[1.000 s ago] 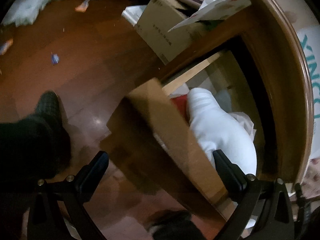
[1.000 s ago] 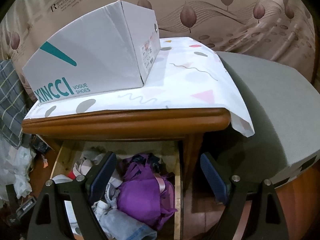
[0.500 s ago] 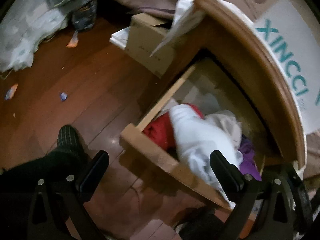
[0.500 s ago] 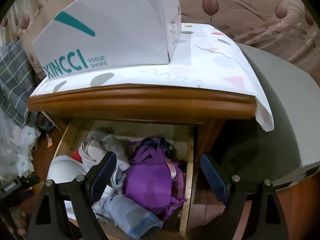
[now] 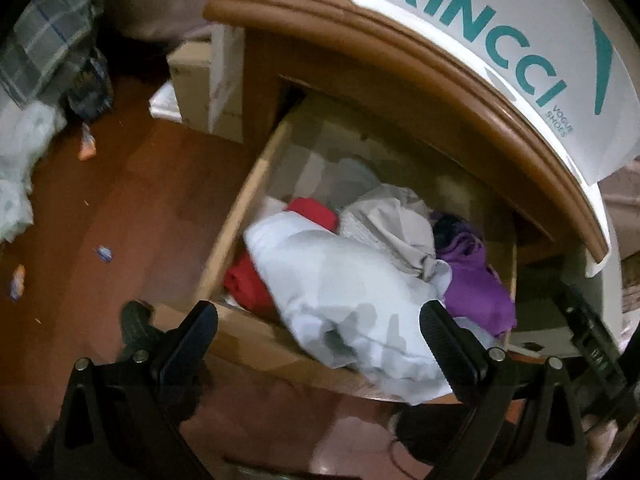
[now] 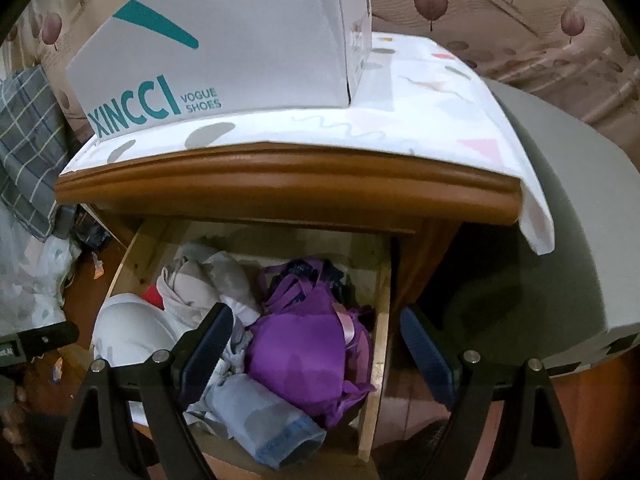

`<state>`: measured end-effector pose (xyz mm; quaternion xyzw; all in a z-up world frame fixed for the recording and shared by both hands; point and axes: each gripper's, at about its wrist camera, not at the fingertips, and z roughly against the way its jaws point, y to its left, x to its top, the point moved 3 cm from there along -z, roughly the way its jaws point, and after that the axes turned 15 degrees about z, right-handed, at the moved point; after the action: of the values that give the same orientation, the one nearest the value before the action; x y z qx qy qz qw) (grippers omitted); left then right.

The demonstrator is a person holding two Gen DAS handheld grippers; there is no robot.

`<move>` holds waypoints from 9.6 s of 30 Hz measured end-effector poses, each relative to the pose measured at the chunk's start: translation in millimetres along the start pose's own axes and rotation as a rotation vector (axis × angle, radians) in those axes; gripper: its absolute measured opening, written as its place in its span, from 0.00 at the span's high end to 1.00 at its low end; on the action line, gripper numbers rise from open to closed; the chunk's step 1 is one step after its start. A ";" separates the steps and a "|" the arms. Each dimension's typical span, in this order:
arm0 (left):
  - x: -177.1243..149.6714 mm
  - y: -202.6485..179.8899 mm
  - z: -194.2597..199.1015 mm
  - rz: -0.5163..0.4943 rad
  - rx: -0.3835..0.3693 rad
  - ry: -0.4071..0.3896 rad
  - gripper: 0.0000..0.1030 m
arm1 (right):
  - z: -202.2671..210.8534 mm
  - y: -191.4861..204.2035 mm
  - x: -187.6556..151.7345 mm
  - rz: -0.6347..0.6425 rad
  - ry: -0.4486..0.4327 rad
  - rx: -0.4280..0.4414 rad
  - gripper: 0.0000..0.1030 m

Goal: Take underwear out of drawer
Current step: 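Reach into the drawer and grasp the white cloth with the left tool, then lift the white cloth with the left tool while the right tool reaches into the drawer, then grasp the light blue cloth with the right tool while the left tool holds the white cloth, then lift the light blue cloth with the right tool over the white shoe box, then open the right tool to drop the light blue cloth into the box, then return the right tool to the drawer while the left tool carries the white cloth toward the box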

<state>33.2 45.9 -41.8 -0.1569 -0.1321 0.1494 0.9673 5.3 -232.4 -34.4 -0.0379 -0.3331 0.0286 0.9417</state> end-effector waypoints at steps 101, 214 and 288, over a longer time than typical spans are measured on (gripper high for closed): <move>46.6 -64.4 97.0 -0.347 -0.176 -0.225 0.90 | -76.7 72.9 -56.1 0.062 0.547 0.199 0.51; 72.2 0.7 50.9 -0.264 -0.005 -0.195 0.87 | 1.4 13.7 235.3 0.149 0.063 -0.208 0.47; 53.8 -55.4 146.0 -0.367 -0.001 -0.307 0.87 | 3.9 -44.3 -51.3 -0.184 0.022 -0.068 0.23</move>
<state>52.3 52.0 122.1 -0.1059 -0.3039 -0.0068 0.9468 -35.7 -280.3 -59.4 -0.0394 -0.3255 -0.0696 0.9422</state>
